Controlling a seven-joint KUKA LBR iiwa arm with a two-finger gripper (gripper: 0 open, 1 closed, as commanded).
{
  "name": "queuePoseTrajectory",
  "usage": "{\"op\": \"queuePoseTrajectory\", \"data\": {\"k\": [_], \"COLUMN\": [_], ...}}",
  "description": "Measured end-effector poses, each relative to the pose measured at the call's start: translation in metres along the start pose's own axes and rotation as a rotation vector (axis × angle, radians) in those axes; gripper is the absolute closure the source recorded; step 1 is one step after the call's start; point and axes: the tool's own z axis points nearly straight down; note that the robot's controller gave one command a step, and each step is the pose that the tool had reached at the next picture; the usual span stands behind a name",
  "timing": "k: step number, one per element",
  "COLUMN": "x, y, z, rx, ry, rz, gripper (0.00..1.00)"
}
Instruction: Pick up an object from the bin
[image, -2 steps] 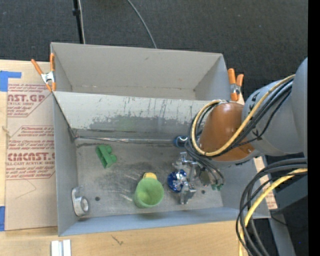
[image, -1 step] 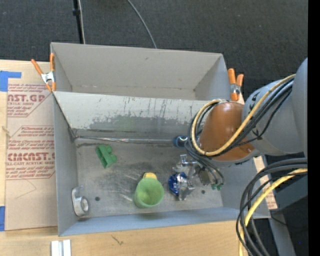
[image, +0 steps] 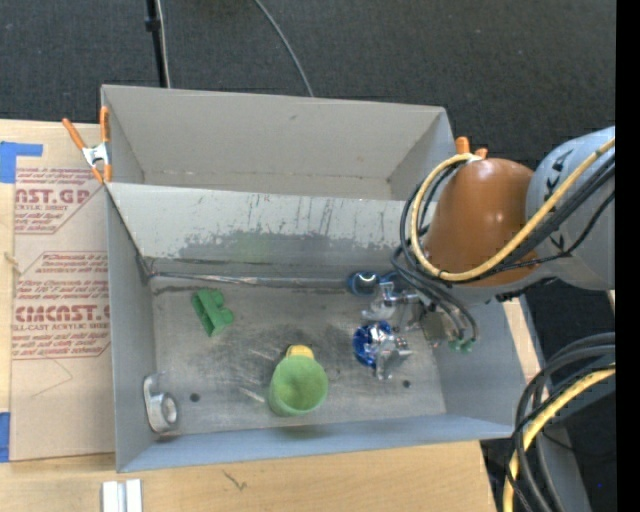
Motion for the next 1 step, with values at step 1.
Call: {"op": "queuePoseTrajectory", "data": {"k": [1], "x": [-0.0011], "y": [0.0005], "z": [-0.0157], "rx": [-0.001], "ry": [0.005], "rz": [0.000], "gripper": [1.00]}}
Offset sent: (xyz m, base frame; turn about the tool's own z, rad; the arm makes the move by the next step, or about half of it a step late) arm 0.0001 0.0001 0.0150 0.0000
